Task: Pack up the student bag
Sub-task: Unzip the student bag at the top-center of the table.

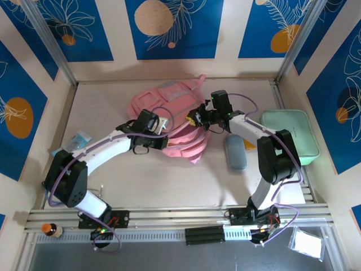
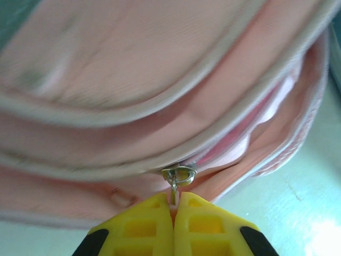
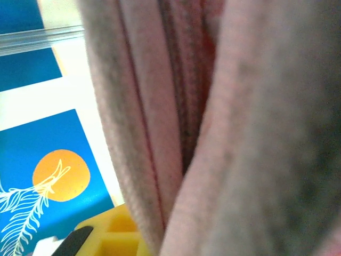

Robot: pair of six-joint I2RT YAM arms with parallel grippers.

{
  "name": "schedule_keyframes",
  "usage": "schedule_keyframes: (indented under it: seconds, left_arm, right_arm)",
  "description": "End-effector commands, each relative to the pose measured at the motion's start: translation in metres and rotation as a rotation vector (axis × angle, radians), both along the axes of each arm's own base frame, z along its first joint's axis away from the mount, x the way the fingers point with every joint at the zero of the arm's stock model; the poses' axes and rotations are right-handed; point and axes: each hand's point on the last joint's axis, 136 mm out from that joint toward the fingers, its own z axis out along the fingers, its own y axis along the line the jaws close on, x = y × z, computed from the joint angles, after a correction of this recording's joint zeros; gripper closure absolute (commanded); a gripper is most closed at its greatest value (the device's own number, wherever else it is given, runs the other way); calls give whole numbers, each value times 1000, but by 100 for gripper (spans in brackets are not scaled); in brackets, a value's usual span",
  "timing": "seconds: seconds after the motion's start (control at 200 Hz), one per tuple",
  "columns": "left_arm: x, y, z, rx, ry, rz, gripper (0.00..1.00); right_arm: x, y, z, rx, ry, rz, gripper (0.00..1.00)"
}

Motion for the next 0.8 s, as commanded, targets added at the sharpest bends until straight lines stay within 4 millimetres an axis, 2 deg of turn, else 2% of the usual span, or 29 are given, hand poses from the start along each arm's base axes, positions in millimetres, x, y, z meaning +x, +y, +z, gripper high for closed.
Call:
schedule_keyframes:
  seconds: [0.0, 0.2, 0.415, 0.52, 0.66, 0.795]
  left_arm:
    - [-1, 36, -7, 73, 18, 71, 100]
    - [7, 55, -8, 38, 82, 78, 100]
    - [28, 79, -6, 27, 93, 119, 100]
    - [46, 94, -4, 43, 82, 167, 100]
    - [71, 99, 0, 43, 13, 166, 100]
    - [90, 109, -4, 110, -22, 151, 100]
  right_arm:
    - [8, -15, 35, 23, -113, -18, 89]
    - [5, -13, 38, 40, -109, 14, 89]
    - [3, -9, 39, 51, -101, 44, 89]
    - [1, -8, 38, 50, -101, 57, 89]
    - [-3, -6, 35, 49, -90, 74, 89]
    - [-8, -5, 33, 55, -85, 92, 89]
